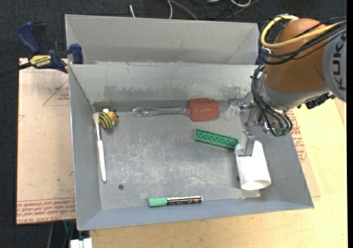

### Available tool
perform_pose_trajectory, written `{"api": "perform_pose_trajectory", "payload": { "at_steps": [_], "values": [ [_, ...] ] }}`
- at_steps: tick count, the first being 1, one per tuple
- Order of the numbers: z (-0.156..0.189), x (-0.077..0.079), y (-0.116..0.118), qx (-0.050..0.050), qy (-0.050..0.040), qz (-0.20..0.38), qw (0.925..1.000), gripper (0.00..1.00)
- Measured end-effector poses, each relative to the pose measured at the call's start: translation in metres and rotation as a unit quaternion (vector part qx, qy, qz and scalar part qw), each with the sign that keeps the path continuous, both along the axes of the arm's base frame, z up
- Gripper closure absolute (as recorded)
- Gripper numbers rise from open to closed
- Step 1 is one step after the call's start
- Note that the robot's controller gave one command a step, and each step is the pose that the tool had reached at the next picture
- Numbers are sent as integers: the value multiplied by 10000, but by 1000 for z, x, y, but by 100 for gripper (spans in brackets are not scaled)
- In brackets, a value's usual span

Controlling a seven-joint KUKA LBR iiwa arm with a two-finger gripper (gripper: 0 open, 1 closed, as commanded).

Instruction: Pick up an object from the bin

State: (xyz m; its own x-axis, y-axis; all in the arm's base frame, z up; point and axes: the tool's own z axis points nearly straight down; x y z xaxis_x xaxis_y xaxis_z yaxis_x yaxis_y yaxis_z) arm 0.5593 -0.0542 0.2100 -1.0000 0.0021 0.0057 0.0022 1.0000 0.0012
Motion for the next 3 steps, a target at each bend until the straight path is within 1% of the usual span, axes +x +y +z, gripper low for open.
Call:
{"api": "perform_pose_trajectory", "payload": {
  "at_steps": [1,2,3],
  "values": [
    [4,1,0,-3,-31,4,10000,0],
    [10,5,1,-3,-15,99,9999,0],
    [27,-12,-48,1,-33,365,9993,0]
  ]
}}
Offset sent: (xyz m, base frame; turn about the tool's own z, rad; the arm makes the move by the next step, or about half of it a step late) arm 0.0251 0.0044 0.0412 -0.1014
